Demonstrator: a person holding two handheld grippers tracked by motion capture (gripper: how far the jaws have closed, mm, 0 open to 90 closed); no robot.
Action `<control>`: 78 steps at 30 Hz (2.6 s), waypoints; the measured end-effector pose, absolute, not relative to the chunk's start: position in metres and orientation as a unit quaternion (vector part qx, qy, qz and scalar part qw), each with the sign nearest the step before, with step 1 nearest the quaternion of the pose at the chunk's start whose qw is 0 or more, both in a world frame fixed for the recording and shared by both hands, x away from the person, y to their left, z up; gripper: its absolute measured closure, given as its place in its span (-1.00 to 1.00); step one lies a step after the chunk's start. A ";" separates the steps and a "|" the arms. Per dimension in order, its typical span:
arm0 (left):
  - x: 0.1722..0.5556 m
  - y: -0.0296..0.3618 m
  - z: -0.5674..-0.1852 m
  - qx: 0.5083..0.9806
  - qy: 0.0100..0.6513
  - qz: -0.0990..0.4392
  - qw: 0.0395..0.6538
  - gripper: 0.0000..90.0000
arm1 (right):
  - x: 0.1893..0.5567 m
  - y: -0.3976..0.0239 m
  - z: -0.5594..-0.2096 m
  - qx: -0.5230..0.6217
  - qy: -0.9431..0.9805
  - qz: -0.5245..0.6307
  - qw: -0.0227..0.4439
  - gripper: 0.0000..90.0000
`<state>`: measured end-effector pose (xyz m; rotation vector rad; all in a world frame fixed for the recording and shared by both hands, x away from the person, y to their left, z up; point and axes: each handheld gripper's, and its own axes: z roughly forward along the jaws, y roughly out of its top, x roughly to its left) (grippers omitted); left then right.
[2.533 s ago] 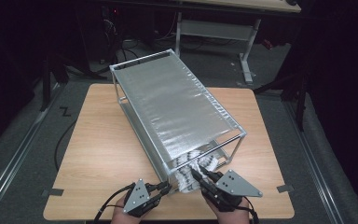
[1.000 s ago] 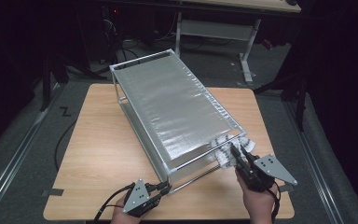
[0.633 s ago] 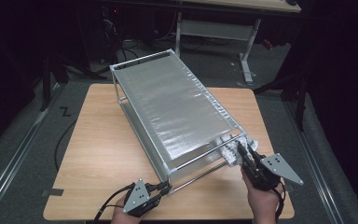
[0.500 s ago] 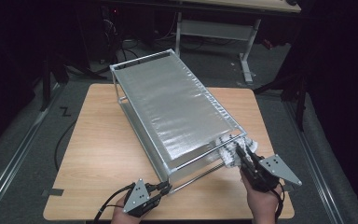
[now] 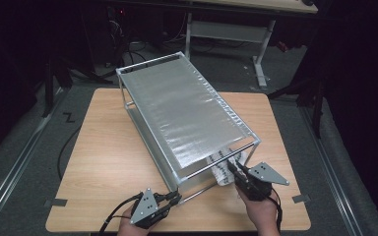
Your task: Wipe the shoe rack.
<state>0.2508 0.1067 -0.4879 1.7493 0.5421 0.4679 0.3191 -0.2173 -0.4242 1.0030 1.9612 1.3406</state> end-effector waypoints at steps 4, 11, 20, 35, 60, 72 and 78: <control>0.252 0.108 -0.487 0.754 0.227 0.206 0.580 0.79 | 0.324 -0.231 -0.418 0.383 0.717 0.493 0.312 0.76; 0.250 0.106 -0.488 0.746 0.236 0.198 0.590 0.79 | 0.317 -0.251 -0.407 0.396 0.694 0.462 0.385 0.76; 0.250 0.105 -0.488 0.744 0.239 0.193 0.594 0.79 | 0.323 -0.259 -0.416 0.426 0.691 0.432 0.394 0.76; 0.250 0.105 -0.488 0.744 0.237 0.195 0.594 0.79 | 0.343 -0.263 -0.470 0.471 0.732 0.371 0.323 0.76; 0.252 0.110 -0.488 0.754 0.225 0.202 0.583 0.79 | 0.339 -0.262 -0.459 0.472 0.717 0.388 0.336 0.76; 0.253 0.110 -0.488 0.754 0.224 0.201 0.583 0.79 | 0.319 -0.264 -0.406 0.445 0.662 0.447 0.405 0.76; 0.252 0.110 -0.488 0.754 0.224 0.202 0.583 0.79 | 0.316 -0.262 -0.400 0.440 0.659 0.446 0.415 0.76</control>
